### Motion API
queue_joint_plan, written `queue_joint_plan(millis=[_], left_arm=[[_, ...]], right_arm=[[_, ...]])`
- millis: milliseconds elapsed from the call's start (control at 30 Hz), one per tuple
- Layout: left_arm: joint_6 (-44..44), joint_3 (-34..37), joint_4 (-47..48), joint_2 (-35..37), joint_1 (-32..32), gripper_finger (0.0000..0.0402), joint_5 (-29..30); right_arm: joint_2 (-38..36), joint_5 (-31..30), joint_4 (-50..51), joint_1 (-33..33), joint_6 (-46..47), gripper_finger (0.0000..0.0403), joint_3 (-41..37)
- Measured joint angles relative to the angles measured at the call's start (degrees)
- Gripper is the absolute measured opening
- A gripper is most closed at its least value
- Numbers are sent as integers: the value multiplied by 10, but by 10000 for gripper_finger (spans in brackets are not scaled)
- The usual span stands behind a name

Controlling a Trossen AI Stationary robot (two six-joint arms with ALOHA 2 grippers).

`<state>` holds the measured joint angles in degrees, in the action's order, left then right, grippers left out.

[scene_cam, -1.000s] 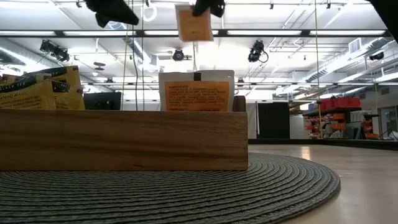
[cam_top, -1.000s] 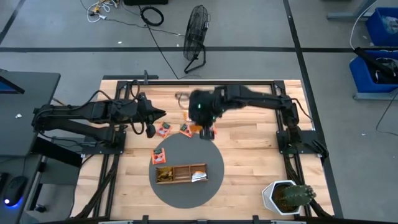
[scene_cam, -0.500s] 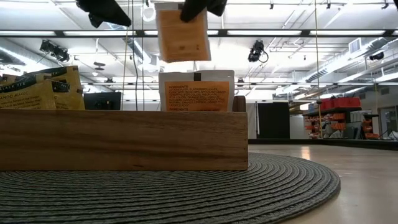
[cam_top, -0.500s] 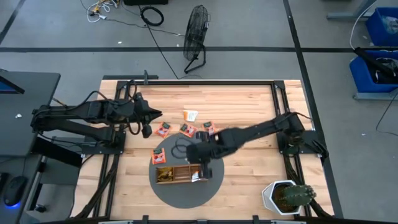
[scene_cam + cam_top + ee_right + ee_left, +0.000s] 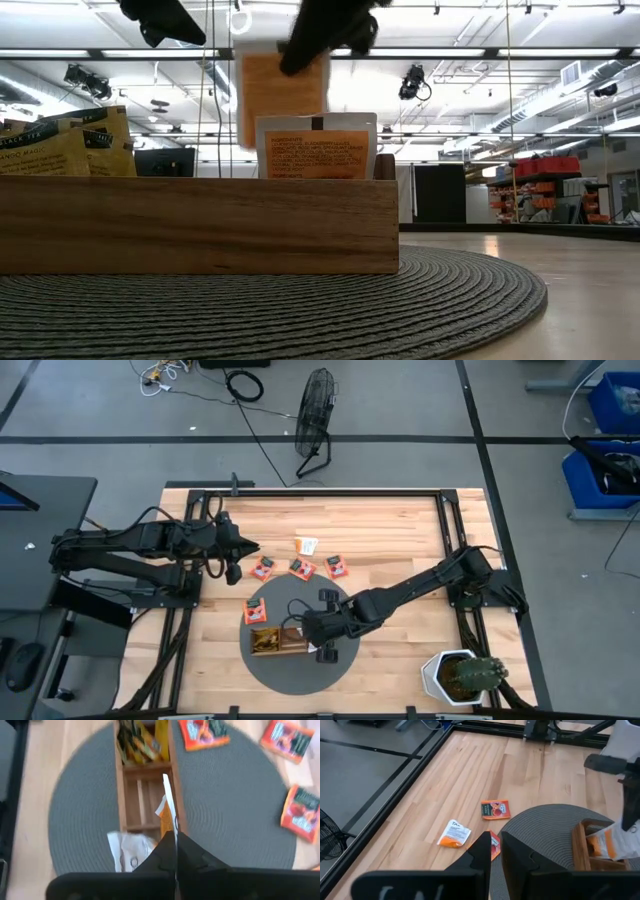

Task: Pick & Place Tea
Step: Put the orange white tea bag into the right section of the wooden organizer

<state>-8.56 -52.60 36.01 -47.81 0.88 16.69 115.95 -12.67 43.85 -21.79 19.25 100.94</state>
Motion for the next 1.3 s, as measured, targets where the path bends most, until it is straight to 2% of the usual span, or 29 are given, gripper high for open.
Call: queue_joint_plan(millis=[700,867,1067,1300], left_arm=[[-13,0,3,0,0,46,0],[-13,0,2,0,0,46,0],[-13,0,2,0,0,46,0],[-16,0,2,0,0,46,0]], right_arm=[[1,-14,-30,-12,13,0,-65],[1,11,-79,-12,6,0,-97],[1,11,-76,-10,13,1,-112],[1,30,-75,0,1,53,-112]])
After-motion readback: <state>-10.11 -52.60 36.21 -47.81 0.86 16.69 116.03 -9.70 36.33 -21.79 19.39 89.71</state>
